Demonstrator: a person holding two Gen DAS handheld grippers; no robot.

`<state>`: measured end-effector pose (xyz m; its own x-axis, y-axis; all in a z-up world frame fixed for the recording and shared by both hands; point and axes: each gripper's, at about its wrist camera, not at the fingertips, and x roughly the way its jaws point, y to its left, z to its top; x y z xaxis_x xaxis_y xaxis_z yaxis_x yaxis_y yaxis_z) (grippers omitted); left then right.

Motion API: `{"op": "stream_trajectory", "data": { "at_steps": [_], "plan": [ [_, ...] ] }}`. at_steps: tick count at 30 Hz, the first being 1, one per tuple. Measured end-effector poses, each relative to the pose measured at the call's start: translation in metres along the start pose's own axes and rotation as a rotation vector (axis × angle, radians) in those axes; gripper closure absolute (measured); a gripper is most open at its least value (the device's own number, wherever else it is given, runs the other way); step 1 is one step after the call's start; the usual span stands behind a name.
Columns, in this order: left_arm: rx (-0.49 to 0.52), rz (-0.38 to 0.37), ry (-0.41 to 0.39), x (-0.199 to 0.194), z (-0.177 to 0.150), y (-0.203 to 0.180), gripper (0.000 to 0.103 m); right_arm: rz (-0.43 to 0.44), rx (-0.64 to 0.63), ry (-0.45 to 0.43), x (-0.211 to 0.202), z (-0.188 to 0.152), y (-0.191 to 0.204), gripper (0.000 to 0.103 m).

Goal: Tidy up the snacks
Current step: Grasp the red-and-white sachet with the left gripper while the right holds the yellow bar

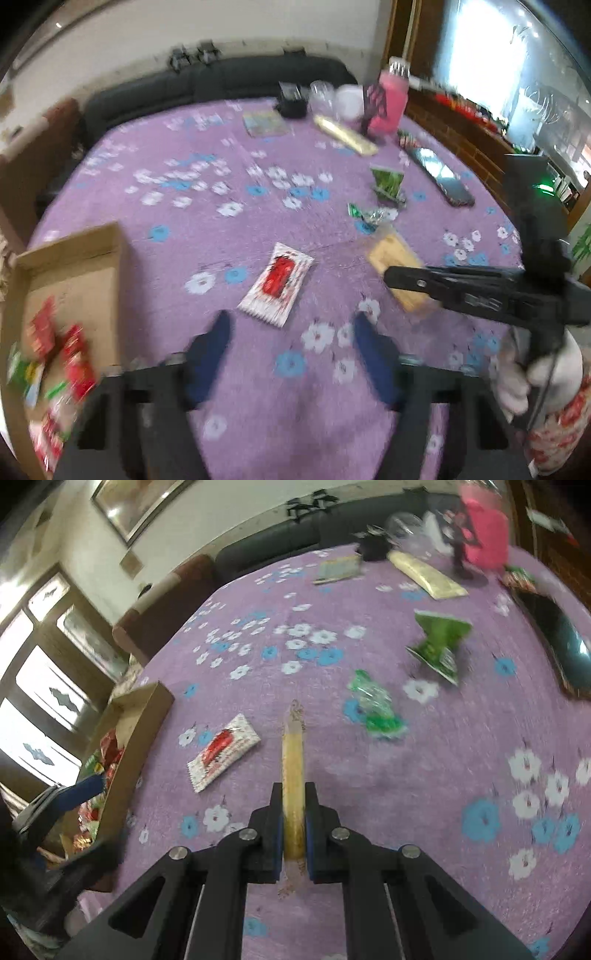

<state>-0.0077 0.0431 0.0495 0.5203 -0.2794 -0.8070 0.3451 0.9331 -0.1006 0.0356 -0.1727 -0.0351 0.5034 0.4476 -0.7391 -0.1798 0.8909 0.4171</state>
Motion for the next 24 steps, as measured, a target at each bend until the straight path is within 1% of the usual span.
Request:
{"op": "stream_trajectory", "data": {
  "at_steps": [3, 6, 10, 11, 12, 13, 15, 17, 20, 24],
  "plan": [
    [0.008, 0.021, 0.013, 0.022, 0.016, 0.005, 0.042, 0.038, 0.045, -0.012, -0.005, 0.001, -0.011, 0.095],
    [0.025, 0.011, 0.037, 0.037, 0.021, 0.006, 0.042, 0.062, 0.058, -0.017, -0.007, 0.002, -0.014, 0.095],
    [0.091, 0.066, 0.092, 0.058, 0.018, 0.0, 0.043, 0.088, 0.058, -0.014, -0.008, 0.001, -0.012, 0.095],
    [0.104, 0.072, 0.08, 0.058, 0.017, -0.002, 0.049, 0.091, 0.056, -0.014, -0.008, 0.0, -0.012, 0.095],
    [0.104, 0.061, 0.076, 0.057, 0.018, -0.003, 0.065, 0.093, 0.056, -0.015, -0.008, 0.0, -0.012, 0.095],
    [0.088, 0.045, 0.078, 0.056, 0.019, -0.002, 0.07, 0.094, 0.057, -0.016, -0.008, 0.0, -0.012, 0.095],
    [0.084, 0.062, 0.068, 0.052, 0.018, -0.003, 0.071, 0.095, 0.061, -0.016, -0.007, 0.0, -0.013, 0.095],
    [0.071, 0.057, 0.058, 0.049, 0.016, -0.001, 0.072, 0.089, 0.067, -0.019, -0.007, 0.0, -0.014, 0.094],
    [0.025, 0.033, 0.025, 0.035, 0.014, 0.006, 0.072, 0.088, 0.067, -0.03, -0.006, 0.001, -0.016, 0.095],
    [-0.051, -0.013, -0.037, -0.002, 0.001, 0.019, 0.072, 0.102, 0.061, -0.049, -0.008, 0.001, -0.015, 0.094]
  ]
}}
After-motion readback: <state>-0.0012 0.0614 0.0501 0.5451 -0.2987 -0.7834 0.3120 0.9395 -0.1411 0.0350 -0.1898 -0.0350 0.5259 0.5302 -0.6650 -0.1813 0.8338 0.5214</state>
